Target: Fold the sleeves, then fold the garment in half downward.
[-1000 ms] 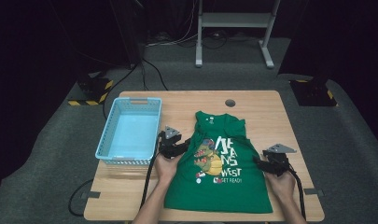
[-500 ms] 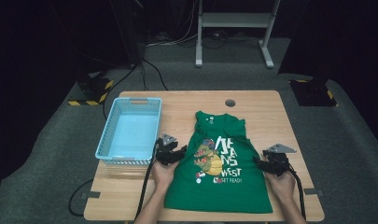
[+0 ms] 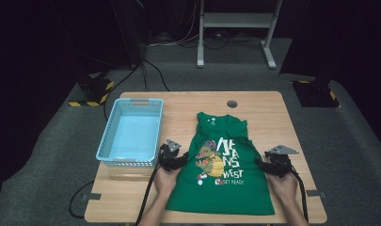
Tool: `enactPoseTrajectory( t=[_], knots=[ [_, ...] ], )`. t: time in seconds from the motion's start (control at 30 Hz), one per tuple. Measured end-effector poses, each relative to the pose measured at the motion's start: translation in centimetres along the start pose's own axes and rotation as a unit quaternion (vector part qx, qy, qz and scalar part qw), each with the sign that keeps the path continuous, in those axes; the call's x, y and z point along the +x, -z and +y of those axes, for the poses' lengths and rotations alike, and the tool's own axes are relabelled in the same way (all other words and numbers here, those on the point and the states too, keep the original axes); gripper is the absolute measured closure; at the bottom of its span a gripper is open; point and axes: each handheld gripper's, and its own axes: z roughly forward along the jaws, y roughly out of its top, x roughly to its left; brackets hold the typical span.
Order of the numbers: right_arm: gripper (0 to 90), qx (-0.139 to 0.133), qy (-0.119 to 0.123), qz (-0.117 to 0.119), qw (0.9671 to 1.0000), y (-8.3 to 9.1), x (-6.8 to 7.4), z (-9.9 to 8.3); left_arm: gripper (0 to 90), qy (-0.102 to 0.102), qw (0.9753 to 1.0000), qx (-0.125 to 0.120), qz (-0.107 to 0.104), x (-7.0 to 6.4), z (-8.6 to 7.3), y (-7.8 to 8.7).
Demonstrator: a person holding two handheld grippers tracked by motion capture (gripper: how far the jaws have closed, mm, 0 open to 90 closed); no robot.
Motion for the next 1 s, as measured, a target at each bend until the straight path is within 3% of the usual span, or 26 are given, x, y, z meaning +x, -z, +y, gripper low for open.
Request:
enactPoseTrajectory(
  t=[0.23, 0.43, 0.53, 0.67, 0.8, 1.0],
  knots=[
    [39.5, 0.002, -0.001, 0.003, 1.0, 0.0, -0.1, 0.0, 50.3, 0.003, 1.0, 0.0, -0.001, 0.0, 0.0, 0.0],
    [30.8, 0.006, -0.012, -0.012, 0.9998, -0.3, -0.2, 0.2, 49.4, 0.001, 1.0, 0.005, 0.003, 0.1, 0.4, -0.3],
    [33.9, 0.009, -0.017, -0.015, 0.9997, -0.3, -0.4, 0.3, 48.5, 0.01, 0.9997, 0.02, -0.004, 0.3, 1.2, -0.7],
    [37.5, 0.004, -0.051, -0.005, 0.9987, 0.0, -1.1, 0.5, 47.9, 0.019, 0.9993, 0.028, -0.017, 0.5, 2.2, -1.4],
    [38.2, 0.0, -0.054, -0.021, 0.9983, -0.3, -1.6, 1.5, 47.6, 0.025, 0.9989, 0.033, -0.022, 0.6, 3.4, -2.4],
    [40.0, -0.002, -0.074, -0.025, 0.997, -1.7, -2.4, 3.4, 47.4, 0.011, 0.9988, 0.044, -0.018, 0.1, 5.2, -4.1]
  ],
)
